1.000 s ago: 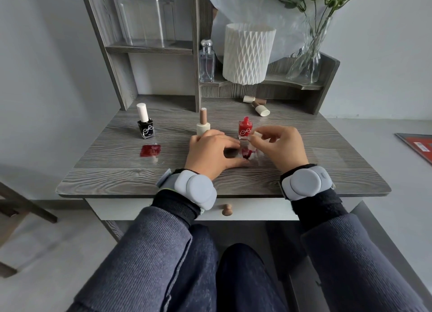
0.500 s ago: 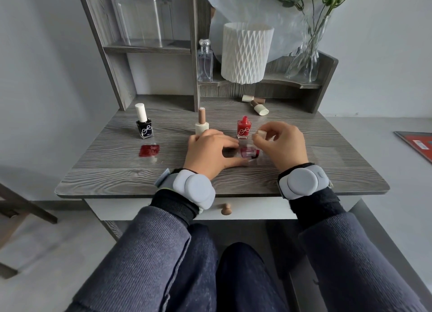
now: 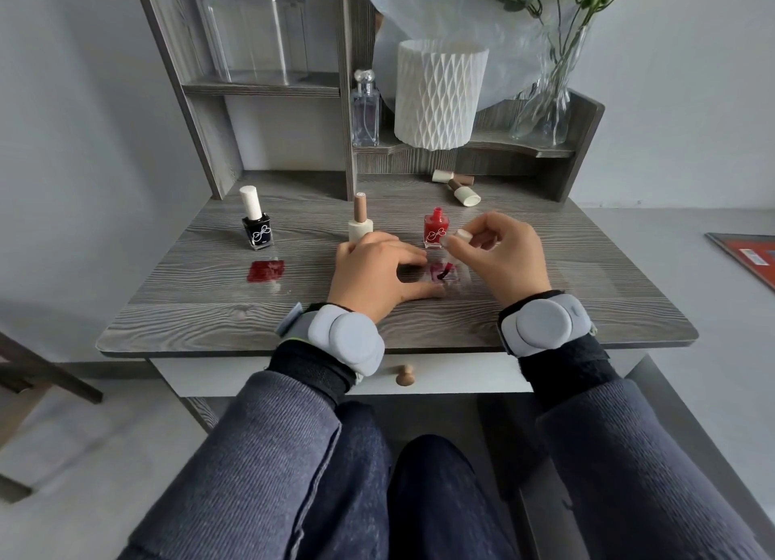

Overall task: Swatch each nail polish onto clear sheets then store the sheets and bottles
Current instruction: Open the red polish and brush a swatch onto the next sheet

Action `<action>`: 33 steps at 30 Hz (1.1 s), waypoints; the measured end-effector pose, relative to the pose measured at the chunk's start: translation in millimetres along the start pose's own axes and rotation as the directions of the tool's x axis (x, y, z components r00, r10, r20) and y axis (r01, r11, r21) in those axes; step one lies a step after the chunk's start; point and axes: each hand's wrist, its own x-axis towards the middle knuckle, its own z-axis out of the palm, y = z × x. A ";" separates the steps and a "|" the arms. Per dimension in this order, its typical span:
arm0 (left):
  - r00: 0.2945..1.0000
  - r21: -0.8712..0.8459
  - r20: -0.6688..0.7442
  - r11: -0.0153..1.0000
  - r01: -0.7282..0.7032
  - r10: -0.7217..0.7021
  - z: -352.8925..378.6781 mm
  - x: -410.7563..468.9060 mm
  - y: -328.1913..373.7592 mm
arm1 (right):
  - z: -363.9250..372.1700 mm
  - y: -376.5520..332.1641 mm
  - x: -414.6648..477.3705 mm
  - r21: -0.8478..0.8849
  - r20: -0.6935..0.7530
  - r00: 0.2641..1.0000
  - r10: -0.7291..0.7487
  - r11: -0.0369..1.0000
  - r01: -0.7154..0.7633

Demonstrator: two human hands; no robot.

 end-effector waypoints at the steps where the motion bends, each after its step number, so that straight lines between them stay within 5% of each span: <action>1: 1.000 -0.002 -0.002 1.000 0.000 0.000 0.1 -0.1 0.1 | 0.3 0.1 0.1 -0.015 0.006 1.000 -0.001 1.000 0.001; 7: 1.000 -0.015 -0.013 1.000 -0.011 0.011 -0.4 -0.6 0.7 | 1.9 2.7 0.8 -0.090 -0.047 0.998 0.036 0.995 -0.040; 12: 1.000 -0.022 0.002 1.000 0.007 -0.007 -2.2 -0.3 1.5 | -2.0 -1.4 0.3 0.061 -0.217 0.976 0.020 0.998 -0.007; 22: 1.000 -0.001 -0.005 1.000 -0.003 0.003 -0.7 -0.1 0.6 | 2.8 3.2 0.1 -0.062 -0.019 1.000 -0.023 0.998 0.022; 33: 1.000 -0.022 -0.001 1.000 0.003 -0.003 -2.9 -0.7 2.8 | -4.3 -1.9 -1.4 0.052 -0.261 0.965 0.022 0.999 -0.009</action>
